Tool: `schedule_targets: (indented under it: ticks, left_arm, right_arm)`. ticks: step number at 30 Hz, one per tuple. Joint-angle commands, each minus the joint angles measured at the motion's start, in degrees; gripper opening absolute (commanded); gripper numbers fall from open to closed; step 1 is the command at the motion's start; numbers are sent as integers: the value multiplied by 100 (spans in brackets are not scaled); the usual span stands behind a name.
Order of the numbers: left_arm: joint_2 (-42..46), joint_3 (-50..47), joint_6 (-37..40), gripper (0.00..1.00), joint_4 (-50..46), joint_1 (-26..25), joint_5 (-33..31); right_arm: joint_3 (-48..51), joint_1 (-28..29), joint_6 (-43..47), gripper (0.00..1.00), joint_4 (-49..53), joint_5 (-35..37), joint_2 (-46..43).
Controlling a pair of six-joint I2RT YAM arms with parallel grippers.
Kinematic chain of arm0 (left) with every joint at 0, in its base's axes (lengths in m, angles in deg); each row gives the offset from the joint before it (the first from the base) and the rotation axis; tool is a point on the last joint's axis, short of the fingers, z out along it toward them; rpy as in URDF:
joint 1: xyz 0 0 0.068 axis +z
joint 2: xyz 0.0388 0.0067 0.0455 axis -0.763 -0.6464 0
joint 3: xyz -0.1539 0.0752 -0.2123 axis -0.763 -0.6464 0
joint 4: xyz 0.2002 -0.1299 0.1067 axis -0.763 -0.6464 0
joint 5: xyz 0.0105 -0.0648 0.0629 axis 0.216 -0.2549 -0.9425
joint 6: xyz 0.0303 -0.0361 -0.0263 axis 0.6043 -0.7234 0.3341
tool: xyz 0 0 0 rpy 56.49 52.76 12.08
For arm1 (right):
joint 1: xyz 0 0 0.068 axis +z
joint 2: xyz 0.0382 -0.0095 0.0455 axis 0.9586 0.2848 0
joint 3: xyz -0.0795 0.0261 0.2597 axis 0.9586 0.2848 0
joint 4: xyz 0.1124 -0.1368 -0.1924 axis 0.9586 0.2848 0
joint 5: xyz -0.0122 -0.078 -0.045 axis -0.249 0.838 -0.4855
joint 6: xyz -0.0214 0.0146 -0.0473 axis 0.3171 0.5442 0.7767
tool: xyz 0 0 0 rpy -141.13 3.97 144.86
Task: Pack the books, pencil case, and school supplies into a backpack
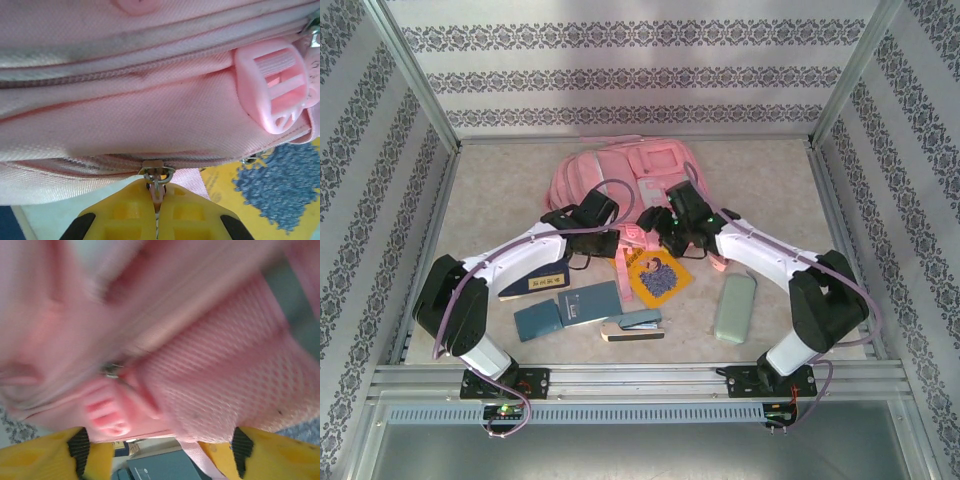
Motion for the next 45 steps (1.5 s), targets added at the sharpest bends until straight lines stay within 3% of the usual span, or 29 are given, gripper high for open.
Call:
schedule_targets:
  ticks: [1, 5, 7, 16, 18, 33, 39, 40, 42, 45]
  left_arm:
    - [173, 434, -140, 0, 320, 72, 252]
    - [154, 566, -304, 0, 356, 73, 573]
    - [210, 555, -411, 0, 420, 72, 719]
    - [397, 575, -297, 0, 186, 78, 749]
    - [401, 551, -234, 0, 124, 120, 703]
    - [725, 170, -10, 0, -202, 742, 836]
    - [836, 24, 67, 0, -217, 909, 899]
    - [802, 56, 55, 0, -205, 908, 948]
    - [732, 146, 5, 0, -159, 910, 1063]
    - [634, 426, -6, 0, -194, 909, 1156]
  right_arm:
    - [165, 134, -1153, 80, -1237, 189, 226]
    - [351, 114, -1604, 80, -2007, 451, 505]
    - [318, 51, -1554, 75, -2118, 687, 603]
    - [19, -474, -488, 9, -1463, 1120, 774]
    - [143, -615, -444, 0, -1526, 1113, 735]
    - [-687, -1787, 661, 0, -794, 299, 1113]
    - [-1315, -1962, 1141, 1, -488, -70, 1466]
    - [-1417, -1963, 1209, 8, -466, -200, 1511]
    - [-1561, -1951, 1314, 34, -355, -331, 1518]
    - [-1588, -1909, 1536, 50, -155, -295, 1210]
